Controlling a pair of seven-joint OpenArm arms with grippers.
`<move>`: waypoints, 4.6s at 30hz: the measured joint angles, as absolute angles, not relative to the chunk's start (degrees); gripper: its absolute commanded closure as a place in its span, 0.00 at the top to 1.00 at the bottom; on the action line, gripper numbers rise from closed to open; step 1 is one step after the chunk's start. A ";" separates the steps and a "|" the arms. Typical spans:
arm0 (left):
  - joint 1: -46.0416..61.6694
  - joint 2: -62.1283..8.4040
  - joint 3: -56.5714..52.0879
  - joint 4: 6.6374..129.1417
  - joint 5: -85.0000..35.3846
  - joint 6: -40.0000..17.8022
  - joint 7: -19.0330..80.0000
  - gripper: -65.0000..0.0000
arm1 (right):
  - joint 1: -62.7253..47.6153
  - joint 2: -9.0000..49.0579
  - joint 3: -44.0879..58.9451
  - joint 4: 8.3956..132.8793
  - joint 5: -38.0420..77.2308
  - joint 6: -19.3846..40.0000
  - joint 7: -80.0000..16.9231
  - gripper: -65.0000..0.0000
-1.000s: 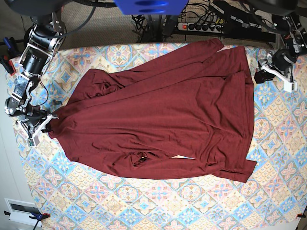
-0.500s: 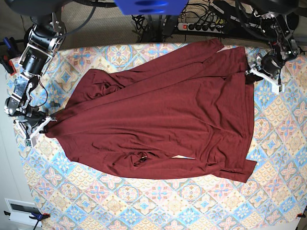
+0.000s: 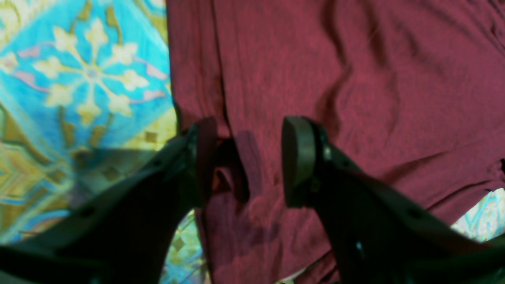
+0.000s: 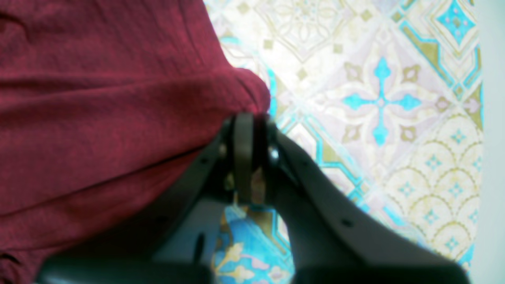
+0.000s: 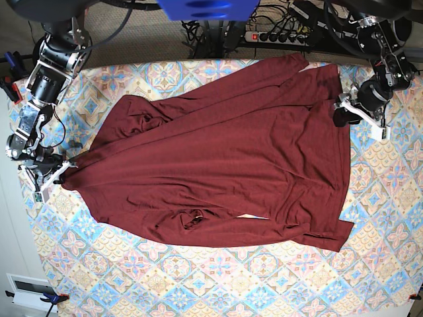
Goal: Layout the t-shirt on the table in an organized manner, then fold the t-shirt properly
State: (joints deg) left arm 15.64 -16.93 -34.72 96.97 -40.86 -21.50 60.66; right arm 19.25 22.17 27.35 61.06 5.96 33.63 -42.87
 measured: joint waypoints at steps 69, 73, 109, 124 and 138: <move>1.43 -15.40 -39.33 79.15 -25.56 -14.70 53.41 0.20 | 14.31 22.39 15.84 70.35 6.20 33.80 -43.13 0.20; 1.56 -15.40 -39.24 79.46 -25.93 -13.04 53.41 0.40 | 14.26 22.39 15.84 70.35 6.17 33.78 -43.16 0.20; 11.88 -20.32 -26.00 85.27 -42.22 -12.58 57.39 0.55 | 14.31 22.22 15.75 70.35 5.98 33.63 -43.33 0.20; -7.14 -19.73 -17.61 65.56 -43.59 -12.43 49.71 0.00 | 14.26 22.24 15.81 70.28 5.87 33.54 -43.31 0.20; -20.60 -19.90 -17.45 56.53 -29.82 -8.73 50.61 0.04 | 14.31 22.22 15.79 70.41 6.00 33.63 -43.27 0.20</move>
